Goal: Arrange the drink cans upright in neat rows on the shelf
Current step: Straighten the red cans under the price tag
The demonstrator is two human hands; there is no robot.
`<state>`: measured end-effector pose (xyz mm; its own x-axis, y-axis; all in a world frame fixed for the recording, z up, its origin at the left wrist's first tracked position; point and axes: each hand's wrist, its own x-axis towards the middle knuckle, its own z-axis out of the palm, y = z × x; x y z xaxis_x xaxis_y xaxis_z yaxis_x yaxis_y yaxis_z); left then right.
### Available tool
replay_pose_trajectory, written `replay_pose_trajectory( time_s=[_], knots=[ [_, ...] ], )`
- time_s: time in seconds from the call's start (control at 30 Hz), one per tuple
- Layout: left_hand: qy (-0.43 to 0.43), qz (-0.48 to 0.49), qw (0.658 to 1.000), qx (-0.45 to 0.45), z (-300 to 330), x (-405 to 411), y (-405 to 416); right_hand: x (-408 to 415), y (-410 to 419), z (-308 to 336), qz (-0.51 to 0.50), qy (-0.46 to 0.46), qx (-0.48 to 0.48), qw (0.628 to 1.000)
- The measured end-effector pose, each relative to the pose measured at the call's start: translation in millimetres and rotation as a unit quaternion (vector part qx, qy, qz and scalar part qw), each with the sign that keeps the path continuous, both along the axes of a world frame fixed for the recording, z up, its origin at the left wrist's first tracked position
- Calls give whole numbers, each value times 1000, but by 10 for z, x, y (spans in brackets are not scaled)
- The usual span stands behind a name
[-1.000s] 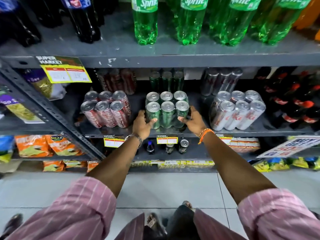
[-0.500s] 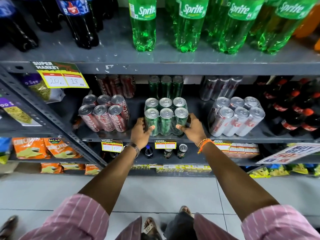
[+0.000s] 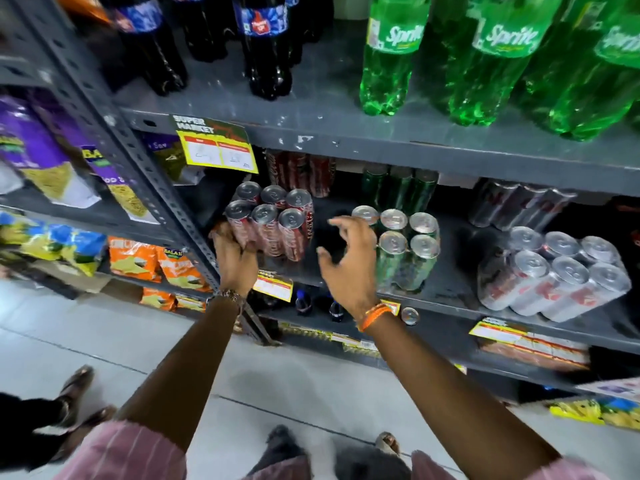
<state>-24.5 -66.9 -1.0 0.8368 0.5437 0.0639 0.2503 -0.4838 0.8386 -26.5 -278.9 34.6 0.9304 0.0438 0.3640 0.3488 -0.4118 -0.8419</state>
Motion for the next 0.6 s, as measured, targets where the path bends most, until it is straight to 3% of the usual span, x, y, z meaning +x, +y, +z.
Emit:
replay_pose_trajectory(
  time_s=[0.17,0.23,0.33,0.6],
  knots=[
    [102,-72,992,-23,-728,534,729,296,603,-186,36,188,34,981],
    [130,-100,986,-4,-538,559,707,438,700,-322,24,260,18,965],
    [101,-149,984,3,-95,461,563,566,764,-496,25,270,-16,962],
    [68,-161,981,-81,-134,350,716,515,838,-523,1,255,-58,965]
  ],
)
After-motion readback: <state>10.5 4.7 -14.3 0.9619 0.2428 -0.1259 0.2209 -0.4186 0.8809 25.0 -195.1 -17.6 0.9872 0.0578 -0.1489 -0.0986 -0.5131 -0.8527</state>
